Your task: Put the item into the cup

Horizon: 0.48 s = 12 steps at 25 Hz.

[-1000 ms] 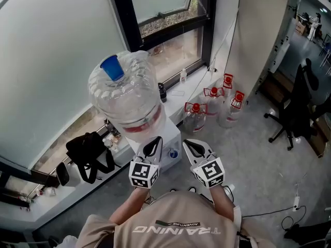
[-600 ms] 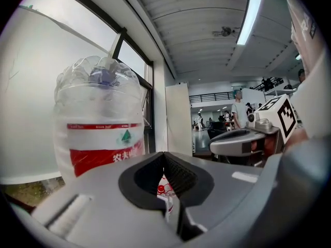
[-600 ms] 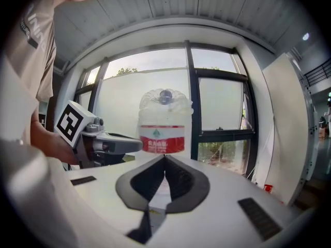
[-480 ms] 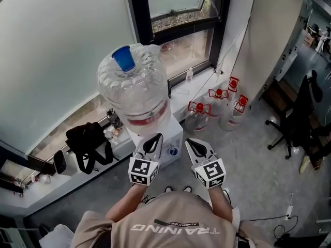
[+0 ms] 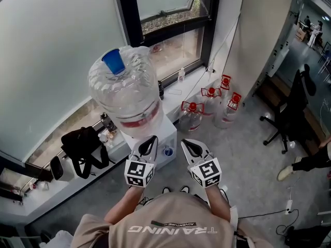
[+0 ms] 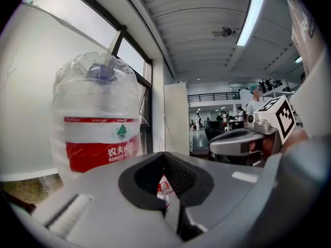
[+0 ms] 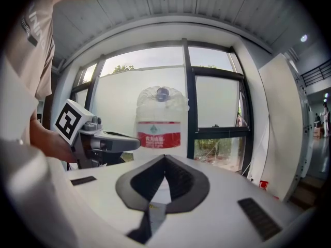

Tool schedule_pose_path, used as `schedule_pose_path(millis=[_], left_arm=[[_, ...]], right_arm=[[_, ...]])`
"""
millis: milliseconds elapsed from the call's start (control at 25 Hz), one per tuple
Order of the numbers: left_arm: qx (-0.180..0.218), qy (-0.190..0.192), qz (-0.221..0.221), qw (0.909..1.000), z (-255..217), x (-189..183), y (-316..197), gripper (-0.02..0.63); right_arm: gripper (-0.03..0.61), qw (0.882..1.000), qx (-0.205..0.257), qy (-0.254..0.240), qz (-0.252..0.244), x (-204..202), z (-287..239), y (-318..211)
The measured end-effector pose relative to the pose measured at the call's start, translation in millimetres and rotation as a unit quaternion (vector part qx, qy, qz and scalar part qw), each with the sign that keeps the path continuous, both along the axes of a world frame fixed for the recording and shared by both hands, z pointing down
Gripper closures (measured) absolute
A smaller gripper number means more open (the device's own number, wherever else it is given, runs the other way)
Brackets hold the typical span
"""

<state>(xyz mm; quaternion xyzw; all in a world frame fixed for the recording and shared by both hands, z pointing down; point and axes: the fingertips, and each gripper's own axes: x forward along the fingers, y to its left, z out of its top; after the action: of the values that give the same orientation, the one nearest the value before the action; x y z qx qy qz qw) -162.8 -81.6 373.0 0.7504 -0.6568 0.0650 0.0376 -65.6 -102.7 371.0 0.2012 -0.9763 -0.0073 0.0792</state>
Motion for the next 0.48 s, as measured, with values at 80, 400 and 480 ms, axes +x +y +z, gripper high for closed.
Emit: schedule_pose_path(millis=[80, 400, 480], left_arm=[[-0.001, 0.003, 0.0, 1.0, 2, 1, 0, 0.604], [-0.006, 0.016, -0.012, 0.9998, 9, -8, 3, 0.604], [-0.009, 0.016, -0.013, 0.9997, 11, -9, 3, 0.604]], right_arm=[[0.568, 1.0, -0.002, 0.002, 0.0, 1, 3, 1], [0.568, 1.0, -0.008, -0.003, 0.001, 3, 5, 0], [0.568, 1.0, -0.007, -0.001, -0.004, 3, 5, 1]])
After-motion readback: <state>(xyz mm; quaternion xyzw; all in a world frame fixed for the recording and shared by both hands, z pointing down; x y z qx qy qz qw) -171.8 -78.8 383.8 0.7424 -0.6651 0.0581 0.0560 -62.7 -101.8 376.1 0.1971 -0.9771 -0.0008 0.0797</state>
